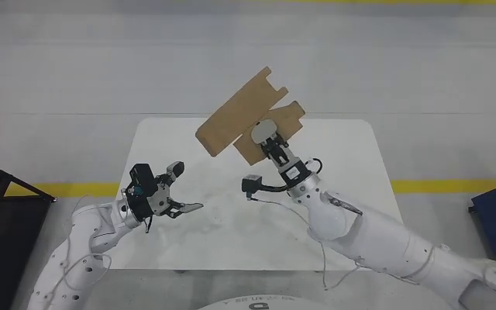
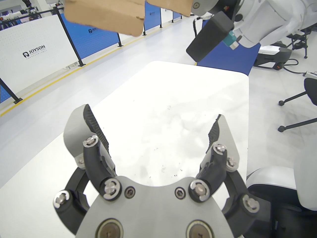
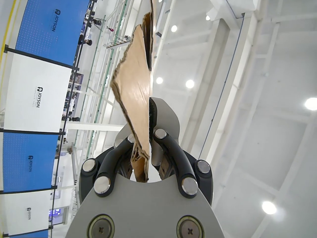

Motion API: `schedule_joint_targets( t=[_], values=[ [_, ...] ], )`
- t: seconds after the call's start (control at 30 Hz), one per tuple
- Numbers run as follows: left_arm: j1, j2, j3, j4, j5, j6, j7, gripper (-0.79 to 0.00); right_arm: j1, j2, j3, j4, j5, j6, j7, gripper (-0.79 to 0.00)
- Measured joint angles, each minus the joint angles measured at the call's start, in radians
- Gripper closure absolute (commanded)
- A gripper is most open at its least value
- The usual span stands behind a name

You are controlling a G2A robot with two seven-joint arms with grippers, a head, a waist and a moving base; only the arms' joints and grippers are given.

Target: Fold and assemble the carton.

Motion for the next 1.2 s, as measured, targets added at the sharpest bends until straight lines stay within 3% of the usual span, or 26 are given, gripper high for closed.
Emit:
schedule_joint_targets(
  t=[0.23,0.33,0.47,0.77,1.2],
  values=[
    [0.0,0.0,0.0,0.0,0.0,0.0,0.0,-0.785,0.153,0.032,-0.223,-0.01,0.0,-0.061,0.191,0.0],
    [0.0,0.0,0.0,0.0,0.0,0.0,0.0,-0.785,0.118,0.028,-0.222,0.016,0.037,0.021,0.229,0.0],
    [0.0,0.0,0.0,0.0,0.0,0.0,0.0,-0.785,0.096,0.028,-0.131,0.091,0.36,0.203,0.058,0.0],
    [0.0,0.0,0.0,0.0,0.0,0.0,0.0,-0.785,0.053,0.035,-0.009,0.187,0.867,0.321,-0.307,0.0],
    [0.0,0.0,0.0,0.0,0.0,0.0,0.0,-0.785,0.048,0.034,-0.005,0.187,0.849,0.316,-0.284,0.0]
  ],
)
